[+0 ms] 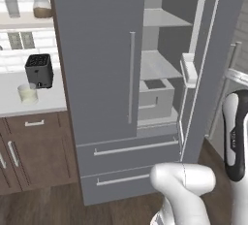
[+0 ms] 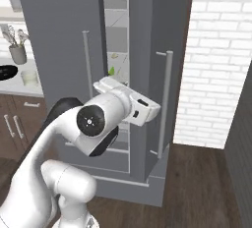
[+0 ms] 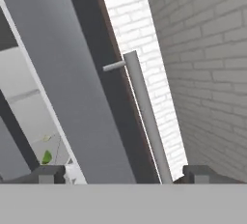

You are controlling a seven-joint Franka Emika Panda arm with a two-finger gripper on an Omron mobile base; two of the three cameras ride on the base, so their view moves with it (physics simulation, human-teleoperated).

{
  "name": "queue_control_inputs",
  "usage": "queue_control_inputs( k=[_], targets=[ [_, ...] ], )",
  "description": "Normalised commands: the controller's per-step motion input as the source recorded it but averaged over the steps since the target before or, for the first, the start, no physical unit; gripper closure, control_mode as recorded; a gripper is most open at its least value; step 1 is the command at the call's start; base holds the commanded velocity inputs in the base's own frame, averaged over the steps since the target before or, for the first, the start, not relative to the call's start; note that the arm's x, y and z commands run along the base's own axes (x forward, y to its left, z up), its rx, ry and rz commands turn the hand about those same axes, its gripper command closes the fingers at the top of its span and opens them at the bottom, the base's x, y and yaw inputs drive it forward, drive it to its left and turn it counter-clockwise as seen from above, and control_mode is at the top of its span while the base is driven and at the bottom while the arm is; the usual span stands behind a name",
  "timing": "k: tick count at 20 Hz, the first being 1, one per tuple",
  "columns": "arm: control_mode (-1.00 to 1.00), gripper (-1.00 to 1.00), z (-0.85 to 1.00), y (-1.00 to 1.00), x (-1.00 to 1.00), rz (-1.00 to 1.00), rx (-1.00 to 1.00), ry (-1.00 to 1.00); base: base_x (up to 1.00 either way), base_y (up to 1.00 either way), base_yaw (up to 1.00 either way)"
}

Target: Grab a lemon wedge from the fridge and one ice cube from the ice bowl, and put them in the glass of lemonade.

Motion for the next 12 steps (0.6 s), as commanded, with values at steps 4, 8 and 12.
queue_control_inputs(
  k=[4,8,12],
  targets=[
    [-1.0,-1.0,0.92,0.27,-1.0,0.03,-0.01,0.1,0.0,0.0,0.0],
    [-1.0,-1.0,0.53,0.76,-0.41,0.03,-0.18,0.32,0.0,0.0,0.0],
    [-1.0,-1.0,-0.02,0.98,0.3,0.0,-0.36,0.51,0.0,0.0,0.0]
  ],
)
